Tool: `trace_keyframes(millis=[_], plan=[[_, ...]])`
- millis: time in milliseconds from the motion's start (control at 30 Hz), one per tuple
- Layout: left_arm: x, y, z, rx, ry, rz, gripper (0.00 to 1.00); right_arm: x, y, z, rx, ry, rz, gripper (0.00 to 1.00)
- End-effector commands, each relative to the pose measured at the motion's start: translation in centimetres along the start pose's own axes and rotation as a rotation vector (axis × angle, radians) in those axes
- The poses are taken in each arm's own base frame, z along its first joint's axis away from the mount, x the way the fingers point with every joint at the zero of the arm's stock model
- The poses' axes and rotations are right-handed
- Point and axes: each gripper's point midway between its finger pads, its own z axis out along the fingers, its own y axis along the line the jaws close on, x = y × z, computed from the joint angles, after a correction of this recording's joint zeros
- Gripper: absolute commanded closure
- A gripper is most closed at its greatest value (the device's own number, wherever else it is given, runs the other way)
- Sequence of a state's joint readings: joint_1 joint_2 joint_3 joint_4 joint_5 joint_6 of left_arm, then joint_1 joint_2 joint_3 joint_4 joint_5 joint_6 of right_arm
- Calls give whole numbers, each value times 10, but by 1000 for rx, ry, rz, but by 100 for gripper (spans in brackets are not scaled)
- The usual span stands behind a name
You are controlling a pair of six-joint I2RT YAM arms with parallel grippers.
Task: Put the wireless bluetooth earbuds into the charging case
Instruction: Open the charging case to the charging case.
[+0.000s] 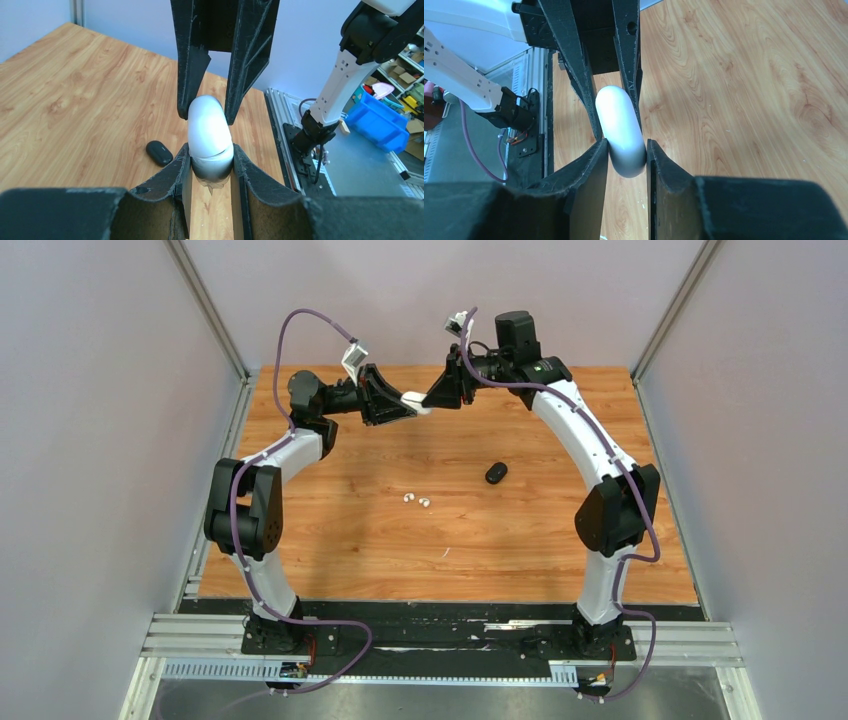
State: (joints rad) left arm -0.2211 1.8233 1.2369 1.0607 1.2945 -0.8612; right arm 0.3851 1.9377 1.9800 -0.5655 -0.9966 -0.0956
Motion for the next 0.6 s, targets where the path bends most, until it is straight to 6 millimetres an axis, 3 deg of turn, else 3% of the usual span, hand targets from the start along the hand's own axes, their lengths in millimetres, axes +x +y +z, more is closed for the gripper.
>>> trace_keyframes(millis=[0,433,567], plan=[[-3,-36,5,134,87,100,100,-31,-52,-20,256,-72,-174,71],[-1,-39,7,139,89,92,100,-42,-51,-23,246,-93,-225,70],[-2,-39,8,142,90,99,100,-38,-50,-24,200,-101,-138,67]])
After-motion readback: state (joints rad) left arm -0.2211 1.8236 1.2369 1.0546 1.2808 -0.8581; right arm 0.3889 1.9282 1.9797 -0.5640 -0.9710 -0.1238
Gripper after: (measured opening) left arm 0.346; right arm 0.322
